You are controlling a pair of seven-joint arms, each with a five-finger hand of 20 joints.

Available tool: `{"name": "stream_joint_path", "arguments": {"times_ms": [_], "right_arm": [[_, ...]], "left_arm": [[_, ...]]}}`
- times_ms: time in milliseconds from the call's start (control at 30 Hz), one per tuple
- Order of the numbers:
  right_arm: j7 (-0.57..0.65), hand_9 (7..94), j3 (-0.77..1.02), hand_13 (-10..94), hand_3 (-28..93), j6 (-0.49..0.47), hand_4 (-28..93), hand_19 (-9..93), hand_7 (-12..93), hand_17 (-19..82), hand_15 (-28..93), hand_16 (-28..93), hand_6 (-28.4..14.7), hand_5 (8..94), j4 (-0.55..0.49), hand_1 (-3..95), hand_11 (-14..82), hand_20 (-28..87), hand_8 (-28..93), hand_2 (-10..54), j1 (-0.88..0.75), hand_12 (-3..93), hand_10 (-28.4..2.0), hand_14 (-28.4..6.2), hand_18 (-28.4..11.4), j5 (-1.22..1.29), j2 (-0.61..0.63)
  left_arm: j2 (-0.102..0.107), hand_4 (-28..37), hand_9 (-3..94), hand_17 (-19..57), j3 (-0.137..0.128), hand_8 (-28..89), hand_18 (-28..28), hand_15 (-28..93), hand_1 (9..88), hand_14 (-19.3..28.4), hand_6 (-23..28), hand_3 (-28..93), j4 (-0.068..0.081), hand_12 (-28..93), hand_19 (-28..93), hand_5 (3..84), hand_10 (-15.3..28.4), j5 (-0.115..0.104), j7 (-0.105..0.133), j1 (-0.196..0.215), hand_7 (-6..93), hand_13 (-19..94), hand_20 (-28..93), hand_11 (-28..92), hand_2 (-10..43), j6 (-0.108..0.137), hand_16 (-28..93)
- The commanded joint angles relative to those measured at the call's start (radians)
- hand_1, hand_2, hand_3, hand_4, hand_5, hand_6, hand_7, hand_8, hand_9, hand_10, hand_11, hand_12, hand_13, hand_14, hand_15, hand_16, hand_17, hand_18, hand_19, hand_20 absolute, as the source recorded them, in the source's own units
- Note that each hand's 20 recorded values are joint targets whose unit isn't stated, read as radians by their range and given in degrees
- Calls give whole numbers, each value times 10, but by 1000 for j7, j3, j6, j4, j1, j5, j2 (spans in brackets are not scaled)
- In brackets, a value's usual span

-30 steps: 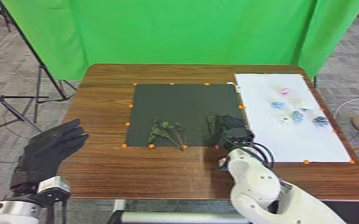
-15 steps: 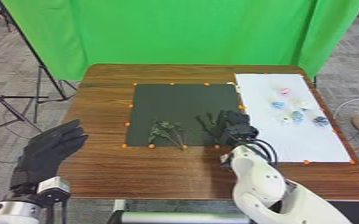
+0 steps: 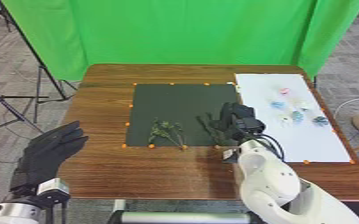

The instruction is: Arrange flowers

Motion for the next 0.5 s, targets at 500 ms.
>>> {"name": "stream_joint_path", "arguments": {"times_ms": [500], "right_arm": [[-37,471,319,441,834,-163,-233,767,220,173,798,187,-102,576,227,280,530,316,-111,-40,-57,245,-248,-211,-284,53,122]], "left_arm": [[10,-125,370,-98,11,-81,214,556,273,278,135,824,-9,85,573,453,219,-8,20,10,124,259,116,331,54,11,-117]]}}
